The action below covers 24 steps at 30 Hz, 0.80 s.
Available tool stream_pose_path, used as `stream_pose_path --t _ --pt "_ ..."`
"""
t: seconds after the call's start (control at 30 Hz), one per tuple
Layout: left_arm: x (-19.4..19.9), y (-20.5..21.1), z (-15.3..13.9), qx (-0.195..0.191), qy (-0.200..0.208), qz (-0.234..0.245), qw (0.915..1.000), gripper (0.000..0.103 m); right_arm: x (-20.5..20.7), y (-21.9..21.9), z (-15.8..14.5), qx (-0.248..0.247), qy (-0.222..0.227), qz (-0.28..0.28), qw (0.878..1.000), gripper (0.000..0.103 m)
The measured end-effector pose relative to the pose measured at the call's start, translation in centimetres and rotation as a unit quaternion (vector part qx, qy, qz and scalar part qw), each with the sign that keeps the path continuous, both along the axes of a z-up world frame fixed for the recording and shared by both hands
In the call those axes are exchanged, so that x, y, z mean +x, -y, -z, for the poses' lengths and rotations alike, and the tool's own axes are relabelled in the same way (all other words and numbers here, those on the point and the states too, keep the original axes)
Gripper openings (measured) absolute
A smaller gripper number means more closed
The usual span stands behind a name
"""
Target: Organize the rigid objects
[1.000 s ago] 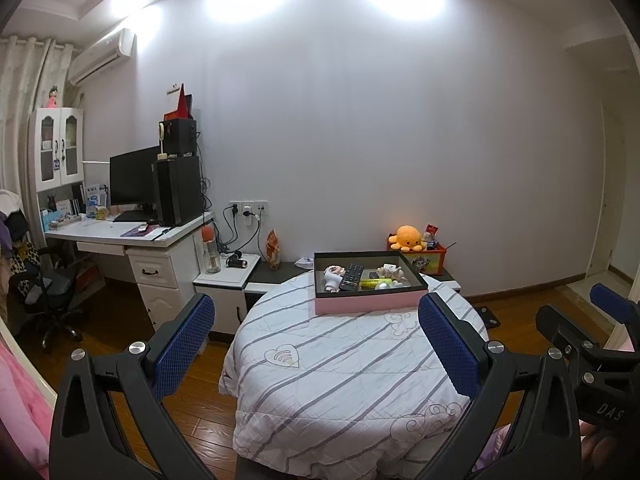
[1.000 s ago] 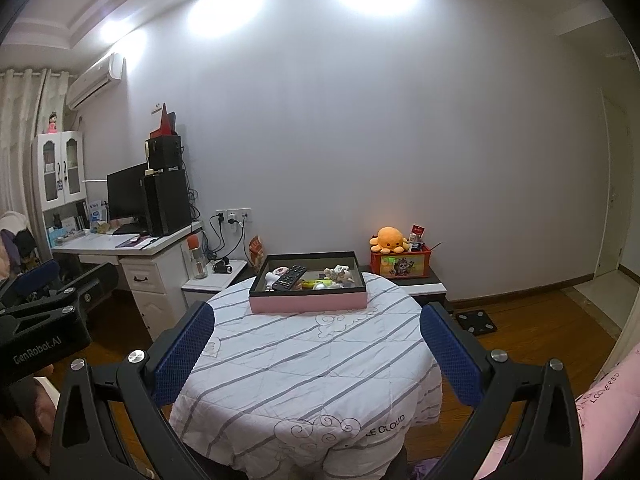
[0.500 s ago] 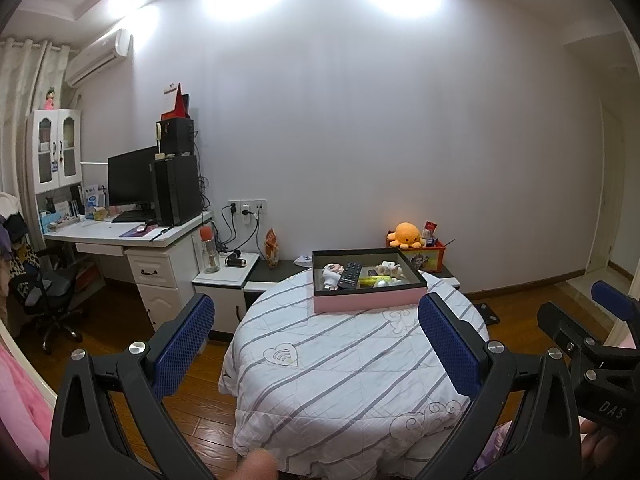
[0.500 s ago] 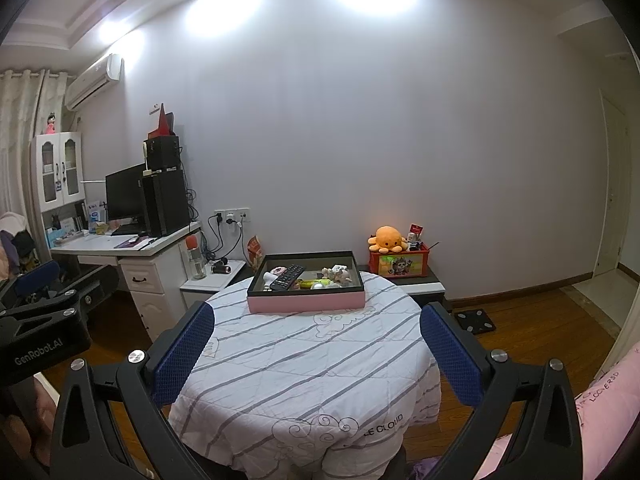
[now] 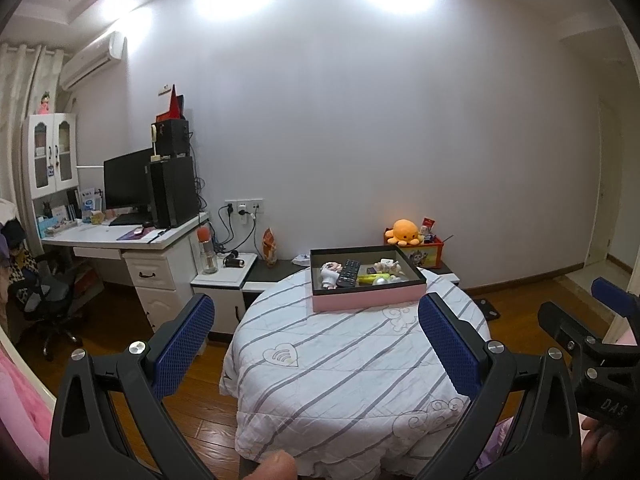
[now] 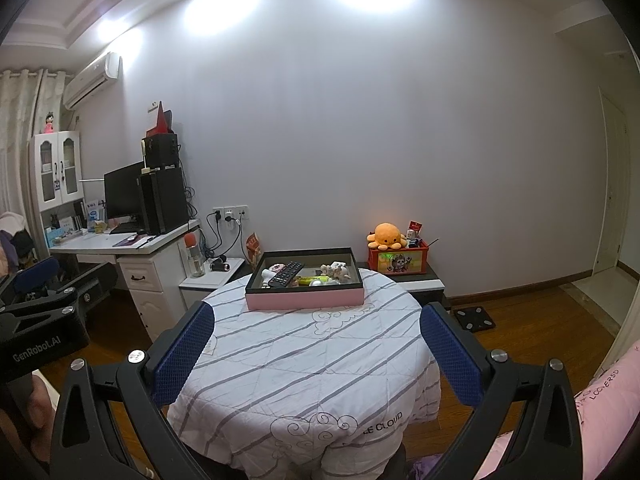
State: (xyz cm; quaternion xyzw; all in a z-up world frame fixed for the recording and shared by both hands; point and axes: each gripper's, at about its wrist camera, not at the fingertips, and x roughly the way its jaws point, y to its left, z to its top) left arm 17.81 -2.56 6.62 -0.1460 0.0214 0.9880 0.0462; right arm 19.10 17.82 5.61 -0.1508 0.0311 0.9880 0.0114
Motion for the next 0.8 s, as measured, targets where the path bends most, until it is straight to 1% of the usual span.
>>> stream_pose_path --t 0.3,0.6,0.8 --pt "-0.68 0.37 0.1 0.007 0.012 0.008 0.9999 0.103 -0.09 -0.25 0.16 0.0 0.003 0.001 1.0 0.103" --pt "-0.35 0.06 0.1 -0.006 0.001 0.008 1.0 0.103 -0.11 -0.37 0.1 0.0 0.003 0.002 1.0 0.103" --pt "-0.25 0.03 0.17 -0.002 -0.003 0.008 1.0 0.103 -0.13 -0.41 0.1 0.0 0.004 0.003 1.0 0.103"
